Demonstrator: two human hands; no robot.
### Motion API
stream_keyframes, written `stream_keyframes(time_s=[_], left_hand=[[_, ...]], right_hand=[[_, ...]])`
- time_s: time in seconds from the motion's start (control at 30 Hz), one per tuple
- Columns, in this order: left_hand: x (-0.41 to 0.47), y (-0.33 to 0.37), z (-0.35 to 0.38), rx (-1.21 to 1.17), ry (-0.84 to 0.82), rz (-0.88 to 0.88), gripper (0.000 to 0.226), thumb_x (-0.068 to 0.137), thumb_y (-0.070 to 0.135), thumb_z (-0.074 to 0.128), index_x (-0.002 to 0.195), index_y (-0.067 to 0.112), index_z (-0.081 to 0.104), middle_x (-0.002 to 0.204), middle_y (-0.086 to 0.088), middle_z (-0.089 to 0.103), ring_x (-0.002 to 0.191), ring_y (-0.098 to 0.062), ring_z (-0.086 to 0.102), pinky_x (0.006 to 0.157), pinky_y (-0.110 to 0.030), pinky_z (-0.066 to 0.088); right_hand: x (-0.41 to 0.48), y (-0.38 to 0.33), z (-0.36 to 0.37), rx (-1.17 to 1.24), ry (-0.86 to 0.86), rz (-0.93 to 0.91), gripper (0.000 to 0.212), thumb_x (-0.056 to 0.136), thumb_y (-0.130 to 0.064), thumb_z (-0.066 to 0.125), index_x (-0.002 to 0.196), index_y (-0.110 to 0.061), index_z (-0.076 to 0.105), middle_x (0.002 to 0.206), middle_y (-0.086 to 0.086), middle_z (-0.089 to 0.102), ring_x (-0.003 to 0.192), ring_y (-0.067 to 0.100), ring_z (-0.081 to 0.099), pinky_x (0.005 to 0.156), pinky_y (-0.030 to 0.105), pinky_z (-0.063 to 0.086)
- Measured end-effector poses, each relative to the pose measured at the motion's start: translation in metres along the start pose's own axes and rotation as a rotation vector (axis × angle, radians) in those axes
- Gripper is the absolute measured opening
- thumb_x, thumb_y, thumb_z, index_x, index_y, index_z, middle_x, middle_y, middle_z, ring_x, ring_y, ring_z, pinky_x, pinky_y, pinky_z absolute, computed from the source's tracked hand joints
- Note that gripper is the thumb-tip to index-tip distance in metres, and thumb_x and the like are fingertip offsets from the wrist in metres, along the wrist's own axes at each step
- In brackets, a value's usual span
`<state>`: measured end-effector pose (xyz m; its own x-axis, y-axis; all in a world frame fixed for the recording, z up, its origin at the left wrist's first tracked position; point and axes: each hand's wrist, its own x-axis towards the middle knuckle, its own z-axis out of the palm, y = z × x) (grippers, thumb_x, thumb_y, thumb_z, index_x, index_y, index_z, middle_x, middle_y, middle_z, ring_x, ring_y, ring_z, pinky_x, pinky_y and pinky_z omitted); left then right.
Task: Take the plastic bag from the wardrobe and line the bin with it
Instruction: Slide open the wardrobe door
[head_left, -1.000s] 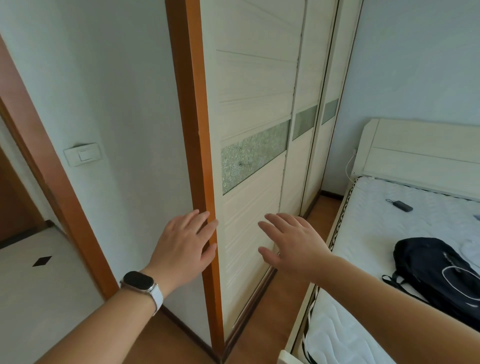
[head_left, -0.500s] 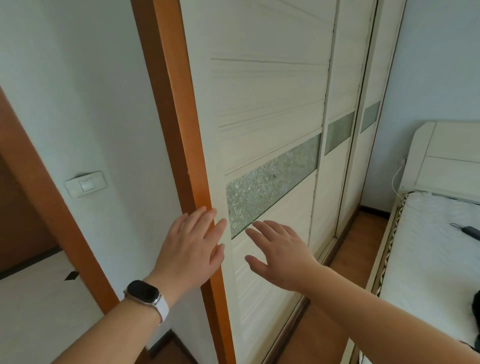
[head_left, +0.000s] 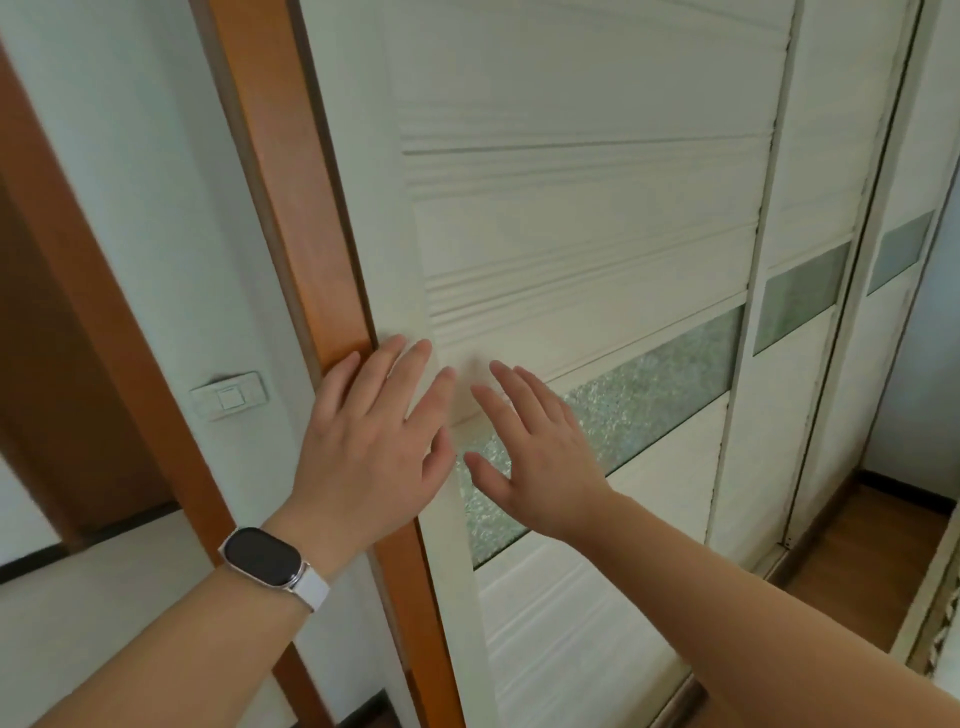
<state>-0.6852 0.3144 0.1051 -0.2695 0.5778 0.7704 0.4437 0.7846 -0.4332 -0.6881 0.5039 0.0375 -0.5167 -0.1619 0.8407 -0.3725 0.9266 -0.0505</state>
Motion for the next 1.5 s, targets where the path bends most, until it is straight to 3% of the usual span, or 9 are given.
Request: stream_keyframes(time_s=[0.13,0.3,0.6,1.07,1.27,1.5], left_hand=[[0.002,-0.003,0.009,0.081,-0.01,-0.006,0.04,0.093,0.03,0.05,0.127,0.011,0.061,0.141,-0.015,0.052,0.136,-0.031,0.042,0.112,-0.049,0.025],[-0.011,-0.004,0.018,0.204,-0.051,0.016,0.045,0.095,0.034,0.047,0.132,0.011,0.057,0.149,-0.015,0.043,0.14,-0.03,0.037,0.114,-0.054,0.016],[-0.015,-0.005,0.016,0.227,-0.156,0.032,0.058,0.095,0.037,0.044,0.147,0.011,0.038,0.158,-0.017,0.024,0.146,-0.032,0.022,0.116,-0.054,0.002],[-0.011,-0.001,0.02,0.291,-0.212,0.026,0.057,0.097,0.038,0.044,0.147,0.011,0.036,0.158,-0.017,0.024,0.146,-0.036,0.02,0.112,-0.061,-0.007],[0.006,0.019,0.032,0.256,-0.226,0.008,0.062,0.097,0.041,0.044,0.148,0.008,0.033,0.158,-0.021,0.02,0.145,-0.042,0.016,0.113,-0.061,-0.004],[0.034,0.047,0.065,0.245,-0.107,0.0,0.046,0.1,0.035,0.042,0.137,0.009,0.049,0.151,-0.02,0.038,0.14,-0.039,0.032,0.112,-0.059,0.017]], right_hand=[[0.016,0.003,0.017,0.035,0.12,-0.065,0.06,0.09,-0.043,0.055,0.14,-0.012,0.043,0.15,0.014,0.036,0.139,0.034,0.031,0.108,0.051,0.033],[0.025,0.004,0.036,0.055,0.154,-0.068,0.056,0.092,-0.04,0.055,0.139,-0.011,0.046,0.15,0.016,0.034,0.14,0.034,0.028,0.105,0.054,0.033],[0.028,0.005,0.066,0.043,0.228,-0.058,0.059,0.096,-0.048,0.035,0.144,-0.013,0.033,0.151,0.019,0.028,0.142,0.037,0.022,0.108,0.063,0.026],[0.039,0.027,0.098,-0.013,0.413,-0.072,0.067,0.092,-0.057,0.02,0.147,-0.019,0.027,0.149,0.017,0.031,0.139,0.036,0.03,0.106,0.061,0.029],[0.04,0.054,0.099,-0.009,0.458,-0.108,0.067,0.092,-0.055,0.021,0.147,-0.017,0.028,0.149,0.016,0.031,0.138,0.037,0.03,0.106,0.061,0.029],[0.04,0.101,0.1,0.008,0.508,-0.149,0.067,0.092,-0.053,0.024,0.147,-0.016,0.029,0.153,0.011,0.027,0.141,0.034,0.027,0.107,0.06,0.028]])
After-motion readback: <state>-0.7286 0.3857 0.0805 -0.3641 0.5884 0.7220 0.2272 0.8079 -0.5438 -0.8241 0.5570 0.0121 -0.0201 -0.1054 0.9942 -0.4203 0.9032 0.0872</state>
